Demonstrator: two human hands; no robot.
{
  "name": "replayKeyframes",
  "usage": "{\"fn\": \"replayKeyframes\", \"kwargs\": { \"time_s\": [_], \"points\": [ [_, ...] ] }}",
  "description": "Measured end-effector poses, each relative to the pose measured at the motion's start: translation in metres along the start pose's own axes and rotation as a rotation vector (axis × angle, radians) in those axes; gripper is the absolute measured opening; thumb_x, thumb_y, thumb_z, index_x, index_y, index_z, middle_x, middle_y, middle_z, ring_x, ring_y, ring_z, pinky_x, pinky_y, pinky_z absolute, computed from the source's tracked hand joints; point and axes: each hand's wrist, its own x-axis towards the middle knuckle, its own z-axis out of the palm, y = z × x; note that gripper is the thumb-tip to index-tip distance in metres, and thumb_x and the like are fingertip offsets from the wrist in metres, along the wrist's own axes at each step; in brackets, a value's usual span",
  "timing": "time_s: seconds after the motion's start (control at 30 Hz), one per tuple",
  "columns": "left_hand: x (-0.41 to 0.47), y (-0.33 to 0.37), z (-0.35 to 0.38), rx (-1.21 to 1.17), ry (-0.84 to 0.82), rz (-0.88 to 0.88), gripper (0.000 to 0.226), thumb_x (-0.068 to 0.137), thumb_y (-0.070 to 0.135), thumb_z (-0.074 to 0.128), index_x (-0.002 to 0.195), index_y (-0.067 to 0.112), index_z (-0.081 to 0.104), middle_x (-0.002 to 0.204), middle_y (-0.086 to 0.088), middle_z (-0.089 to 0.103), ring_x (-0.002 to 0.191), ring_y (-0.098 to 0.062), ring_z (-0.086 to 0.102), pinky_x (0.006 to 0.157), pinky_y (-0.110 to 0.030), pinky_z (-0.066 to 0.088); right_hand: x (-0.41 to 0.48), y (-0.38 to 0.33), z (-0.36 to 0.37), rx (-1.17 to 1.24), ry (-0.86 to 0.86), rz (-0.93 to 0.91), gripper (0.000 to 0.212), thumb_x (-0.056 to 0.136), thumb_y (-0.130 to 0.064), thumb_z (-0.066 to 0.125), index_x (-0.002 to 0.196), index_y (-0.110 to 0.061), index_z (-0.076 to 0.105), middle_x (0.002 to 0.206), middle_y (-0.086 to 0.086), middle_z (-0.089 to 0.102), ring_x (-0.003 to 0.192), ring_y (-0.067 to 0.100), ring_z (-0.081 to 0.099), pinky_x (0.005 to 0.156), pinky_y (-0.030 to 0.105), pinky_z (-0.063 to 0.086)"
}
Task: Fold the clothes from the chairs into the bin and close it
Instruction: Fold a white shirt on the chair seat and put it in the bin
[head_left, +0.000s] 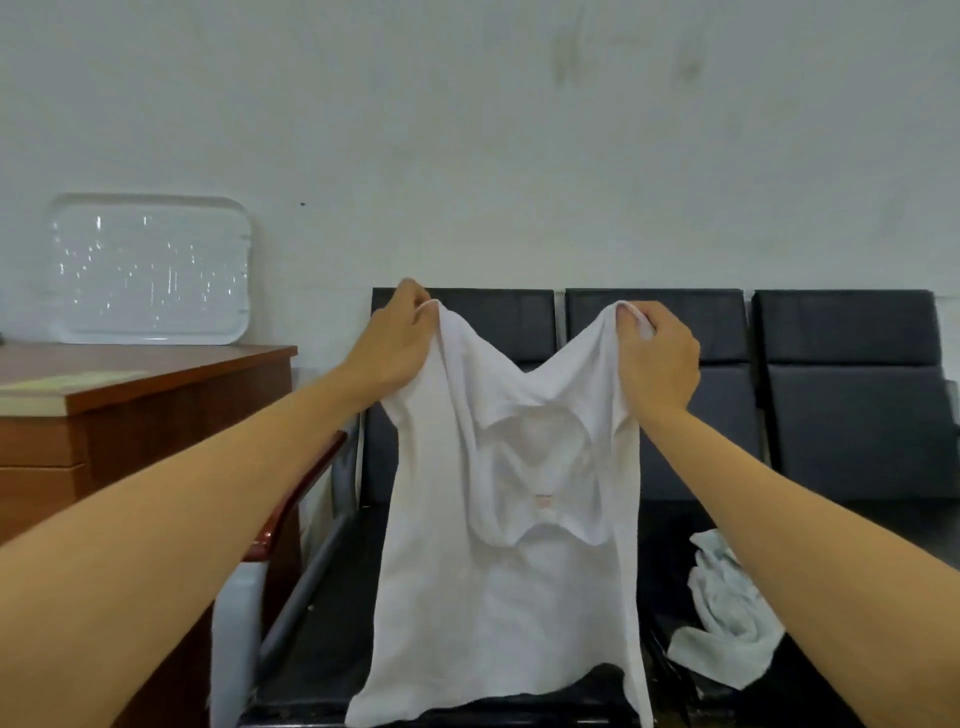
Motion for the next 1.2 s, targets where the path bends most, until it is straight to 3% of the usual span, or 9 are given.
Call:
{"fn": "replayKeyframes", "kwargs": {
  "time_s": [0.1,0.2,0.3,0.47,0.63,0.83,0.97,1.03,1.2],
  "points": [
    [-0.006,-0.02,-0.006,0.246,-0.049,-0.077,0.022,0.105,0.031,0.025,0.104,0.014,0.039,0.099,-0.006,0.055,0.084,-0.024,0.051,0.074,-0.036,0.036,-0.011,0.02,-0.012,-0.48,-0.13,-0.157,0.031,0.101,-0.03,0.041,0.096,-0.015,0.068,0.103,0.004,0.057,0.07,0.021,0.048,0.073,0.039,0.047],
    [-0.013,-0.035,-0.005,0.52,-0.188,0.038,0.026,0.105,0.035,0.022,0.101,0.016,0.039,0.095,-0.004,0.058,0.083,-0.025,0.056,0.069,-0.036,0.037,-0.015,0.037,-0.02,-0.499,-0.186,-0.079,0.032,0.099,-0.026,0.044,0.084,-0.009,0.066,0.097,0.007,0.059,0.07,0.026,0.054,0.065,0.036,0.046],
    [-0.019,-0.046,-0.001,0.646,-0.365,0.05,0.026,0.104,0.038,0.027,0.099,0.018,0.041,0.09,-0.005,0.059,0.081,-0.024,0.056,0.067,-0.034,0.038,-0.021,0.047,-0.025,-0.491,-0.307,0.018,0.025,0.096,-0.02,0.046,0.094,-0.013,0.069,0.084,0.004,0.064,0.068,0.023,0.056,0.056,0.029,0.041],
    [-0.035,-0.067,0.012,0.516,-0.75,0.048,0.018,0.09,0.028,0.066,0.091,0.025,0.049,0.091,0.003,0.057,0.083,-0.019,0.054,0.073,-0.03,0.044,-0.032,0.064,-0.025,-0.644,-0.496,-0.008,0.022,0.098,-0.017,0.042,0.103,-0.017,0.063,0.09,0.003,0.062,0.071,0.022,0.053,0.059,0.029,0.039],
    [-0.035,-0.071,0.024,0.466,-0.542,0.185,0.008,0.095,0.022,0.059,0.088,0.021,0.055,0.083,0.006,0.058,0.079,-0.016,0.056,0.076,-0.032,0.047,-0.035,0.079,-0.017,-0.563,-0.508,0.089,0.024,0.1,-0.015,0.039,0.11,-0.016,0.061,0.091,0.006,0.056,0.072,0.022,0.051,0.056,0.029,0.036],
    [-0.045,-0.129,0.044,0.332,-0.165,-0.169,0.007,0.102,0.018,0.039,0.104,0.011,0.041,0.089,-0.016,0.061,0.08,-0.034,0.059,0.075,-0.047,0.048,-0.041,0.111,-0.008,-0.609,-0.531,0.098,0.024,0.099,-0.011,0.039,0.11,-0.018,0.059,0.103,0.009,0.061,0.081,0.026,0.052,0.064,0.032,0.038],
    [-0.053,-0.166,0.062,0.412,-0.292,-0.251,0.01,0.102,0.014,0.039,0.104,0.007,0.047,0.097,-0.016,0.063,0.081,-0.031,0.058,0.076,-0.041,0.045,-0.05,0.132,0.017,-0.597,-0.65,0.102,0.022,0.094,-0.002,0.038,0.097,-0.015,0.056,0.097,0.009,0.058,0.08,0.027,0.053,0.055,0.029,0.035],
    [-0.06,-0.177,0.074,0.433,-0.362,-0.302,0.011,0.103,0.015,0.037,0.1,0.011,0.046,0.103,-0.016,0.062,0.086,-0.028,0.055,0.078,-0.036,0.041,-0.057,0.146,0.032,-0.49,-0.747,0.108,0.023,0.093,-0.001,0.037,0.09,-0.015,0.055,0.099,0.011,0.06,0.084,0.028,0.054,0.062,0.031,0.04],
    [-0.061,-0.204,0.089,0.141,-0.579,-0.581,0.024,0.097,0.026,0.05,0.101,0.007,0.063,0.111,-0.008,0.06,0.108,-0.028,0.058,0.095,-0.037,0.043,-0.075,0.174,0.058,-0.336,-1.076,0.182,0.032,0.098,-0.005,0.035,0.084,-0.017,0.062,0.098,0.004,0.062,0.092,0.023,0.058,0.072,0.03,0.044]
  ]
}}
